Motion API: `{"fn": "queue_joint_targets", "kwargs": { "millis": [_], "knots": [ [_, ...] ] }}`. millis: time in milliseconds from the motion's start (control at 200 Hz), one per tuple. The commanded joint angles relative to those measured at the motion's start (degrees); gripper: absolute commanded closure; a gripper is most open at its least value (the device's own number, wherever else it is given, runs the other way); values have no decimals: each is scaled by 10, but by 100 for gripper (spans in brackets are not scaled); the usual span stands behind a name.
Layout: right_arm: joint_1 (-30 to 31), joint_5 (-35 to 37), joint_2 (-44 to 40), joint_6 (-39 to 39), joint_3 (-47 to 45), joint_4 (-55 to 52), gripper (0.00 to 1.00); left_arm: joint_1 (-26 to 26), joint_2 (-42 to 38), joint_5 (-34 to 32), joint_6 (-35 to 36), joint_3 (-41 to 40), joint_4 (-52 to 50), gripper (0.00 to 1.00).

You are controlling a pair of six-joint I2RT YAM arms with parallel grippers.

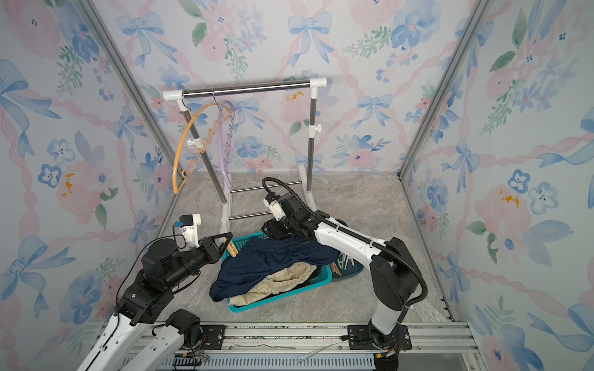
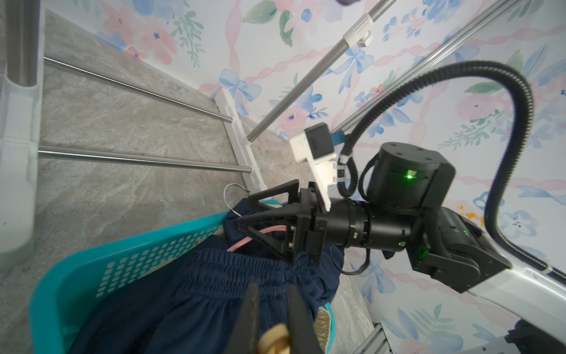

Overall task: Remove the clothespins securing shorts to the hanger
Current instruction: Place the hanger in the basket, then place the clothespin in the storage box.

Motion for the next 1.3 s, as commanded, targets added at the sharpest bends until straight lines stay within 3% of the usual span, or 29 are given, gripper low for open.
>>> {"fn": "queue_joint_targets", "kwargs": {
  "millis": [0,190,405,535,695,945,1200,1295],
  "knots": [
    [12,3,-71,14,-30,22,34,4,9,7,-10,-8,52,100],
    [79,85,-172,14,-103,68,34,0,41,-4,-51,8,59,100],
    [179,216,-217,-13,-132,100,34,-12,85,-52,-114,12,59,100],
    [232,302,-189,-53,-110,94,32,-17,101,-69,-141,16,58,100],
    [261,337,-136,-82,-65,79,26,-25,120,-79,-170,18,58,100],
    [267,372,-55,-119,-6,60,26,-31,129,-77,-178,27,58,100],
    [269,411,-1,-148,15,87,30,-39,119,-71,-193,20,58,100],
    [270,434,8,-157,12,104,37,-41,115,-66,-197,17,58,100]
  ]
}}
